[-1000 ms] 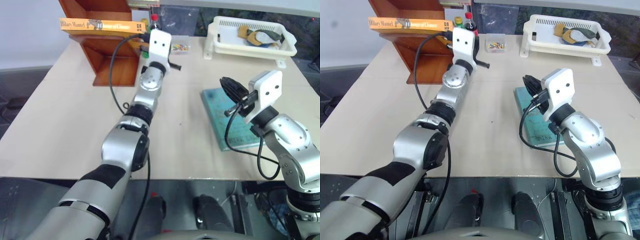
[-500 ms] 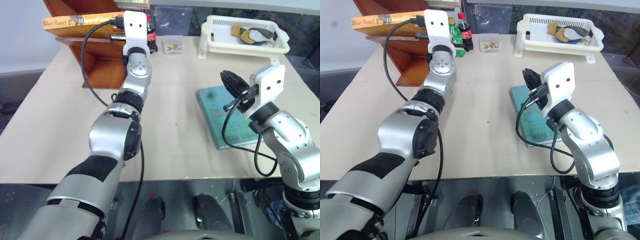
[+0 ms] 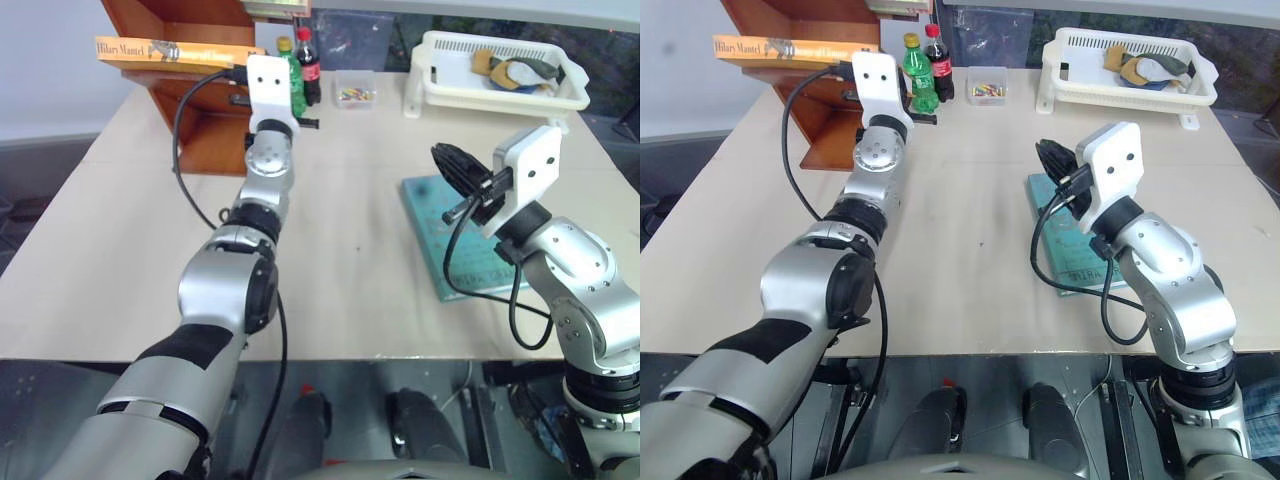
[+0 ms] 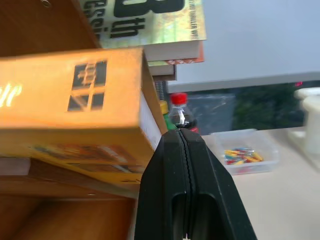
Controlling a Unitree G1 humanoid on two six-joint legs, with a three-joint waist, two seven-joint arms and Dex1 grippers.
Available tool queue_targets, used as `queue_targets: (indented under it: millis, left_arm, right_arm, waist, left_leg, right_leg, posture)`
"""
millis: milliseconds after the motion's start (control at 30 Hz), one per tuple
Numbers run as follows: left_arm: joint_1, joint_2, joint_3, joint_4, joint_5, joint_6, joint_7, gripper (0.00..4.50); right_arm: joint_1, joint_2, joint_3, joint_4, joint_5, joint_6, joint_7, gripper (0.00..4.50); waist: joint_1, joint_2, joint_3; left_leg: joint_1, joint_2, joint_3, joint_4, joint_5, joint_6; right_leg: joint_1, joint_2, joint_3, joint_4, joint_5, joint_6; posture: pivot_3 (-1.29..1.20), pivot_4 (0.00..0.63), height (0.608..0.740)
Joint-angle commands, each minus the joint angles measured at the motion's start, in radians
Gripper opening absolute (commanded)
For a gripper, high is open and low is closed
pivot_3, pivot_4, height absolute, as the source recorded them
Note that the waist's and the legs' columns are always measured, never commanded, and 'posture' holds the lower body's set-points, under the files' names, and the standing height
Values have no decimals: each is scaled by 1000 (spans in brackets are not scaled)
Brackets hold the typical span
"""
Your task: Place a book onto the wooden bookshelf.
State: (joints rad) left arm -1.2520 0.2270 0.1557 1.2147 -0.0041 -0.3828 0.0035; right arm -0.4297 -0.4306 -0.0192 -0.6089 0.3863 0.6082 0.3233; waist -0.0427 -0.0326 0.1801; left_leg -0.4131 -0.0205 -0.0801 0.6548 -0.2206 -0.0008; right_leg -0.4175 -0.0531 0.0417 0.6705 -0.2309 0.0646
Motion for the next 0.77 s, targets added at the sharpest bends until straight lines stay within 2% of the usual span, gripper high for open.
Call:
queue_targets:
  millis: [33, 100, 200, 300, 367, 400, 433, 467, 600, 700, 767]
  left_arm:
    - [111, -2, 28, -194, -144, 14, -332, 0]
    - [202, 3, 25, -327, -205, 85, -445, 692]
    - [363, 28, 11, -584, -288, 240, -560, 1947]
    - [588, 139, -11, -924, -393, 493, -693, 3276]
    - [705, 221, -6, -1089, -441, 615, -737, 4285]
    - [767, 275, 14, -1157, -470, 668, -762, 4500]
    - [817, 322, 37, -1206, -490, 709, -779, 4500]
    - [872, 373, 65, -1250, -511, 751, -797, 4500]
    - [1045, 509, 163, -1359, -570, 826, -867, 4500]
    - [1132, 594, 236, -1349, -577, 829, -939, 4500]
    - [1148, 645, 265, -1300, -563, 809, -981, 4500]
  right_arm:
    - [6, -29, -39, -14, 13, -11, 34, 48]
    - [36, -52, -53, -11, 20, -10, 61, 0]
    - [99, -82, -87, -6, 33, -14, 89, 840]
    - [228, -141, -161, -37, 56, -4, 140, 2180]
    - [319, -173, -224, -67, 83, 4, 169, 3164]
    - [386, -197, -268, -92, 95, 7, 194, 3640]
    - [447, -216, -311, -114, 107, 10, 217, 3923]
    - [517, -229, -367, -140, 129, 14, 242, 4441]
    - [736, -241, -562, -198, 189, 3, 323, 4441]
    - [874, -233, -692, -219, 205, -6, 368, 4441]
    - [963, -222, -769, -229, 216, -9, 403, 4441]
  waist:
    - [2, 0, 0]
    - [2, 0, 0]
    - [2, 0, 0]
    - [0, 1, 0]
    - [-1, 1, 0]
    - [0, 2, -1]
    - [4, 3, -1]
    - [7, 3, -1]
    - [14, 5, -2]
    - [26, 6, -1]
    - [27, 6, -1]
  left_leg:
    - [0, 0, 0, 0, 0, 0]
    - [-1, 0, -1, 0, 0, 0]
    - [-1, 0, -1, 0, 0, 0]
    - [-1, 1, -1, -1, 0, 0]
    - [-1, 5, -2, -3, 0, 0]
    - [-1, 6, -3, -4, 0, 0]
    - [-1, 6, -3, -4, 0, 0]
    - [0, 6, -3, -4, 0, 0]
    - [2, 7, -1, -4, 0, 0]
    - [8, 8, 2, -3, 0, 0]
    - [18, 11, 4, -4, -1, 0]
  right_leg:
    - [0, 0, 0, 0, 0, 0]
    - [0, 0, -1, -1, 0, 0]
    - [0, -1, 0, -3, 0, 0]
    - [1, -1, 0, -4, 0, 0]
    - [1, 0, 1, -6, 0, -1]
    - [0, 1, 2, -7, 0, -1]
    - [0, 1, 1, -6, 0, -1]
    - [1, 1, 1, -7, 0, -1]
    - [5, 0, -1, -8, 0, -1]
    - [11, 0, 0, -9, -3, -4]
    - [19, 1, 0, -10, -6, -1]
  posture:
    - [0, 150, 740]
    - [0, 150, 740]
    - [0, 150, 740]
    - [0, 150, 740]
    - [0, 150, 740]
    - [0, 150, 740]
    - [0, 150, 740]
    - [0, 150, 740]
    - [0, 150, 740]
    - [0, 150, 740]
    - [0, 150, 740]
